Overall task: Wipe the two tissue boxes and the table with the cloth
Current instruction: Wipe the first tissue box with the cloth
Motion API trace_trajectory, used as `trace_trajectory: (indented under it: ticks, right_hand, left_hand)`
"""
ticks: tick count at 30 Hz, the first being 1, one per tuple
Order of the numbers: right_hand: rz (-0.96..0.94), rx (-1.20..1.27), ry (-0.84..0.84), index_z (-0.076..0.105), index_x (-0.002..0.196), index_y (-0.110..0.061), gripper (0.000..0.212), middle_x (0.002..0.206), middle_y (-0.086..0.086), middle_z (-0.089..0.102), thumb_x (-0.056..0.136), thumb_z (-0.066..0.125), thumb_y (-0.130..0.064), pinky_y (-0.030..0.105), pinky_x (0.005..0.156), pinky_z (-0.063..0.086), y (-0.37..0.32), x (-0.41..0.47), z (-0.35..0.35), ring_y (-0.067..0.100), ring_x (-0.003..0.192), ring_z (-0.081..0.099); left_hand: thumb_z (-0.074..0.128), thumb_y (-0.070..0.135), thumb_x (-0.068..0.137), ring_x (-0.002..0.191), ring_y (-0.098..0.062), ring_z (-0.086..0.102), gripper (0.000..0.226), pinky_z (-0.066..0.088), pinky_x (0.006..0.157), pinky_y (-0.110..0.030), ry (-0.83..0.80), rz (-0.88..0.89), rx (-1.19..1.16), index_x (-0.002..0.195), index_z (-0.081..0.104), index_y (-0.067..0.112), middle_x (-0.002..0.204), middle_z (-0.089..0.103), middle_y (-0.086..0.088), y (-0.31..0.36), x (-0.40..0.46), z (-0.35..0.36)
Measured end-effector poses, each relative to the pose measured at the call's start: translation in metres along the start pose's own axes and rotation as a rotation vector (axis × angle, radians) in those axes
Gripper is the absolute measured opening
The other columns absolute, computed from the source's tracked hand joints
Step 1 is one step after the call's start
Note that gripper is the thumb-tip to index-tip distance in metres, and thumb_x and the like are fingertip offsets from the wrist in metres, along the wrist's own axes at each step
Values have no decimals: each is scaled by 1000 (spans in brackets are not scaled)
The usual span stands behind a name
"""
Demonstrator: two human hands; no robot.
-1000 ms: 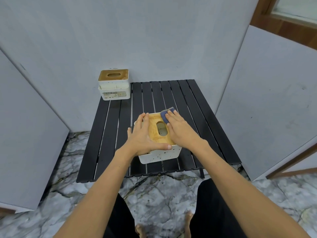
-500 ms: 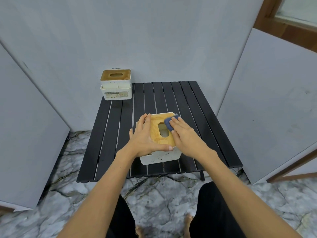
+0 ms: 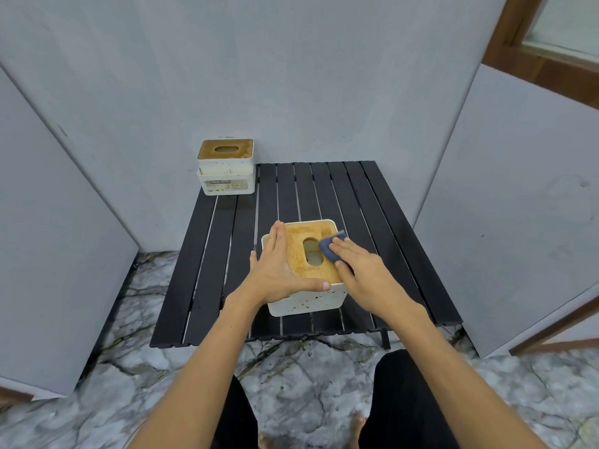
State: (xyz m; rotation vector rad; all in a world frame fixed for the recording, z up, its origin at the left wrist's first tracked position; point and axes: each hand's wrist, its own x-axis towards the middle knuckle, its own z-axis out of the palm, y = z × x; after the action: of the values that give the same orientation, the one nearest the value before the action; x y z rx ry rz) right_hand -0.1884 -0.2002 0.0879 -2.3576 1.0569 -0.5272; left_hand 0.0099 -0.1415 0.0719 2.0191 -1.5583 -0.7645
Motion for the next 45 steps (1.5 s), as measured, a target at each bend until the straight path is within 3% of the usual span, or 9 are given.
trace_trajectory:
  ticks: [3,6,9,12,17,22,26,33,45]
  right_hand:
    - [14,83,-1,54,139,-13,38,143,1,52,101,51,-11,10,107,28,0,-23,-13,10,134,45]
    - [70,152,-32,61,131,-24,33,106,-14,67,101,52,-16,5,71,43,0,-37,-31,-10,82,57]
    - [89,216,-26,64,125,-32,31,80,-13,65,101,50,-20,18,54,44,3,-39,-46,4,59,54]
    - [86,230,2,63,125,-33,30,87,-8,69,101,48,-22,26,61,49,2,-32,-55,14,71,62]
    - [85,222,80,60,130,-28,32,110,-11,66,102,46,-24,5,71,45,1,-11,-54,-3,94,60]
    - [36,138,138,54,139,-18,37,126,-1,64,103,46,-19,15,89,46,-3,6,-33,9,103,60]
    - [-80,-25,146,52,137,-9,36,142,7,53,102,46,-10,33,114,35,3,9,-6,21,133,48]
    - [-189,-199,161,55,132,4,41,138,18,56,91,57,4,55,107,42,14,-5,27,34,136,45]
    - [-181,-314,184,55,133,5,43,137,19,57,91,59,-2,44,112,36,8,-24,29,32,134,48]
  left_hand:
    - [75,87,45,154,-14,5,153,-5,122,-59,38,19,-34,159,-9,27,166,-7,15,3,-7,1]
    - [80,82,45,140,-16,34,127,18,119,-62,125,58,-84,148,20,38,151,27,15,5,-13,2]
    - [83,80,43,131,-15,44,119,36,113,-55,82,27,-125,142,29,44,140,37,17,3,-15,-5]
    - [90,65,53,126,-10,48,104,42,109,-48,-72,45,-109,139,35,48,135,43,23,8,-20,-25]
    - [87,38,76,141,-14,36,103,30,112,-36,-272,-31,11,157,25,36,152,36,18,9,-23,-60]
    - [67,16,84,145,-19,33,86,32,113,-39,-131,-56,25,158,27,32,161,33,10,6,-28,-67]
    - [56,57,87,155,-22,9,93,7,122,-60,94,-111,160,160,14,19,168,11,2,23,-37,-31]
    - [42,94,70,153,-20,-23,129,-3,119,-64,172,-130,186,160,-10,19,168,-18,-1,19,-41,20]
    - [51,97,49,152,-18,6,144,12,121,-59,88,27,241,160,4,20,165,12,3,-5,-18,-6]
